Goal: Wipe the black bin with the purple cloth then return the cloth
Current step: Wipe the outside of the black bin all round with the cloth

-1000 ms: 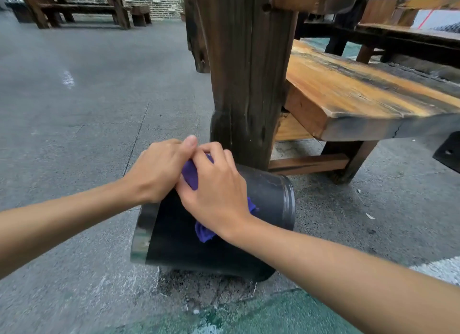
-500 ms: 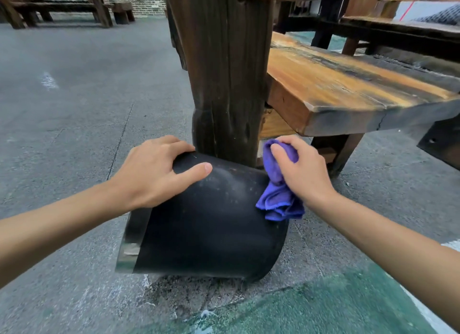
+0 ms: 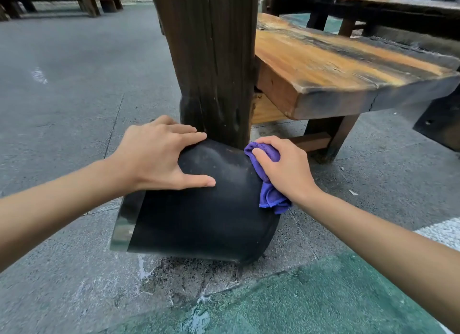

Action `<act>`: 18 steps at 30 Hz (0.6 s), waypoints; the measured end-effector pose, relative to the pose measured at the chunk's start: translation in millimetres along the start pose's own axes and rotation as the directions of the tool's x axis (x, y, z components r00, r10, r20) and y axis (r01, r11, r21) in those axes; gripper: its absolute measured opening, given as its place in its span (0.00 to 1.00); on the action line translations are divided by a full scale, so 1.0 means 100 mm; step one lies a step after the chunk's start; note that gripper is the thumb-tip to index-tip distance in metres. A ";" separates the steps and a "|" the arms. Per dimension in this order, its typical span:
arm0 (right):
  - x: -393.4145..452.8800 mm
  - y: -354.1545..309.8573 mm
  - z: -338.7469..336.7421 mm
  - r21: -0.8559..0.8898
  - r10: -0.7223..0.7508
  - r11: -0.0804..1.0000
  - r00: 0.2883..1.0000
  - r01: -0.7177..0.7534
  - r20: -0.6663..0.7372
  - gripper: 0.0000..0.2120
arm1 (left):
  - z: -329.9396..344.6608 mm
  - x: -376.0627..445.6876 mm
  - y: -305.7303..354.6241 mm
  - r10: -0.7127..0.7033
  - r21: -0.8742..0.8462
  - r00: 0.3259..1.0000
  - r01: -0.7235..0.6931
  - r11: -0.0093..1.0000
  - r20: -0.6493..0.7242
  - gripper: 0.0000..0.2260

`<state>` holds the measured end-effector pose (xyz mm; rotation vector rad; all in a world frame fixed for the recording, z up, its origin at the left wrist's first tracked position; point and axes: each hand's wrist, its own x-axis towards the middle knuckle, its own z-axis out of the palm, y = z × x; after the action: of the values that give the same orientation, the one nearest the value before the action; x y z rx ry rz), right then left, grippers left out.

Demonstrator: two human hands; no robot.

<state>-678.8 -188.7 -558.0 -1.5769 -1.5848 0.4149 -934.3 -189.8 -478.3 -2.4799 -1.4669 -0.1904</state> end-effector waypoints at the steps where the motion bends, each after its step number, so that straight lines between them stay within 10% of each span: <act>1: -0.05 0.02 0.00 -0.015 -0.013 1.000 1.000 0.013 -0.003 0.09 | -0.01 0.03 0.00 -0.004 -0.001 1.000 0.004 1.000 -0.005 0.44; 18: -0.63 0.09 0.39 0.260 0.063 0.965 0.986 -0.021 -0.153 0.11 | 0.24 -0.13 -0.22 -0.052 -0.010 0.990 0.052 0.999 -0.130 0.33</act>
<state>-711.0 -234.2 -608.0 -1.4094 -1.3198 0.4838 -960.2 -184.0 -501.4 -2.3866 -1.4798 -0.3599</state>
